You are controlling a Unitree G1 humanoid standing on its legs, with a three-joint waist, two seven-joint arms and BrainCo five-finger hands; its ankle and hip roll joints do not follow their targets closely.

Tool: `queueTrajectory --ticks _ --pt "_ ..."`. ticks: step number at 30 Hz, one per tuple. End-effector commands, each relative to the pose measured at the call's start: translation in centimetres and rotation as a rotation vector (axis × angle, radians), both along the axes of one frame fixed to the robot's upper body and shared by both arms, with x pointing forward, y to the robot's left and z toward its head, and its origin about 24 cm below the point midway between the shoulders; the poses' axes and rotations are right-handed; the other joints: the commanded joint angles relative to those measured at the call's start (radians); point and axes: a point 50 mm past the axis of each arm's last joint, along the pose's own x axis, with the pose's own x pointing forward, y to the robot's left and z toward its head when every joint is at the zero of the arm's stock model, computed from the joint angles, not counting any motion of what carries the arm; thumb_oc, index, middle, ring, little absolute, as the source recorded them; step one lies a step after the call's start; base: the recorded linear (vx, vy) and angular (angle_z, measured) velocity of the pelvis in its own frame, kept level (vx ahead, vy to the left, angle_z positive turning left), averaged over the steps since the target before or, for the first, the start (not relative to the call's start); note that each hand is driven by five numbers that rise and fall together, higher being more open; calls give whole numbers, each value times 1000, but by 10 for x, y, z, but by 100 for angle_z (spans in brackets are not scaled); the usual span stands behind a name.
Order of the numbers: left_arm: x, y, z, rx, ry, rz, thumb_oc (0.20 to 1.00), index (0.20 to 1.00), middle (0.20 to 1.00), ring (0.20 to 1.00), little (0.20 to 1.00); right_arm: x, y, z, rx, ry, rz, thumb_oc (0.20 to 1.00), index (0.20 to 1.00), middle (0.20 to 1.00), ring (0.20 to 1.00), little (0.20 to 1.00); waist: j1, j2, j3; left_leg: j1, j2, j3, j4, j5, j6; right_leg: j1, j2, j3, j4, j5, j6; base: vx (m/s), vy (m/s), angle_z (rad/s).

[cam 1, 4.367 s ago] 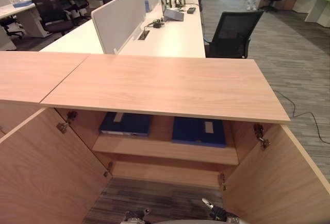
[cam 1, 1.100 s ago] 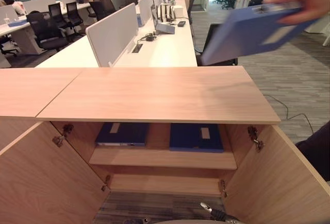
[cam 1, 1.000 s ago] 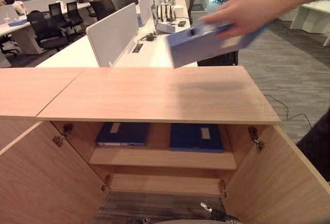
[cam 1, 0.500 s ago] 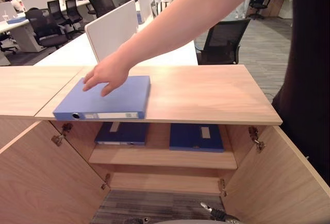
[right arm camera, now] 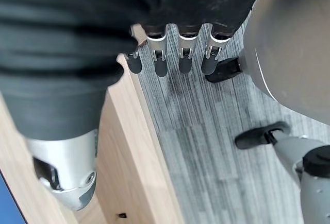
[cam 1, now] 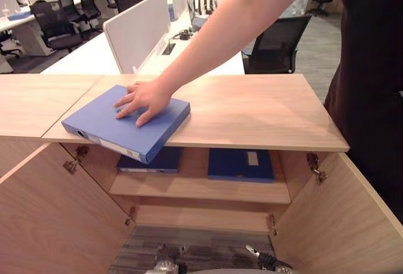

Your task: Put the empty folder in the office cabinet

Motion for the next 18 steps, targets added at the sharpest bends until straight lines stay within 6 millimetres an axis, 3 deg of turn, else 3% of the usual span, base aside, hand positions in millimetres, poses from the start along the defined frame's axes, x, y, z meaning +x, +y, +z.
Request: queueTrajectory --ticks 1,4,10,11,12,14,15,16,17,18 --pt "12 20 12 114 -65 4 1000 1000 1000 1000 1000 -34 22 -8 78 134 -44 1000 1000 1000 1000 1000 24 -46 -41 -12 -28 -39 3 -40 27 -22 10 -16 6 -19 -15 -10 -3 5" --pt "21 38 40 141 -160 41 1000 1000 1000 1000 1000 -39 23 -9 85 141 -58 1000 1000 1000 1000 1000 39 -49 -37 -13 -27 -44 3 -40 26 -22 9 -18 6 -17 -14 -5 -4 3" --pt "26 53 63 144 -216 71 1000 1000 1000 1000 1000 -43 23 -10 83 151 -64 1000 1000 1000 1000 1000 52 -54 -37 -13 -26 -47 3 -40 24 -20 9 -19 6 -19 -12 0 0 0" --pt "28 67 77 197 -264 103 1000 1000 1000 1000 1000 -45 23 -10 89 153 -69 1000 1000 1000 1000 1000 57 -56 -38 -14 -25 -47 3 -41 24 -19 8 -21 6 -20 -11 0 0 0" --pt "27 67 77 197 -264 103 1000 1000 1000 1000 1000 -45 24 -10 89 153 -69 1000 1000 1000 1000 1000 57 -57 -38 -14 -25 -47 3 -41 24 -19 8 -21 6 -20 -11 0 0 0" --pt "25 95 98 328 -305 178 1000 1000 1000 1000 1000 -49 24 -10 96 164 -74 1000 1000 1000 1000 1000 65 -59 -41 -16 -24 -51 3 -43 23 -18 9 -25 6 -23 -12 0 0 0" --pt "25 95 99 329 -304 179 1000 1000 1000 1000 1000 -49 24 -10 97 165 -73 1000 1000 1000 1000 1000 64 -60 -41 -16 -24 -51 3 -43 23 -18 9 -25 6 -23 -12 20 -15 3" --pt "21 119 115 433 -311 231 1000 1000 1000 1000 1000 -52 25 -11 104 173 -75 1000 1000 1000 1000 1000 70 -63 -43 -15 -24 -55 3 -45 23 -15 10 -30 6 -25 -12 26 -16 3" --pt "20 129 123 478 -324 261 1000 1000 1000 1000 1000 -53 25 -11 107 174 -75 1000 1000 1000 1000 1000 75 -64 -45 -13 -24 -57 3 -46 22 -14 10 -31 6 -26 -12 0 0 0" --pt "20 129 123 479 -323 261 1000 1000 1000 1000 1000 -53 26 -11 108 174 -74 1000 1000 1000 1000 1000 74 -64 -44 -13 -24 -57 3 -46 22 -13 10 -31 6 -27 -12 26 -17 4"
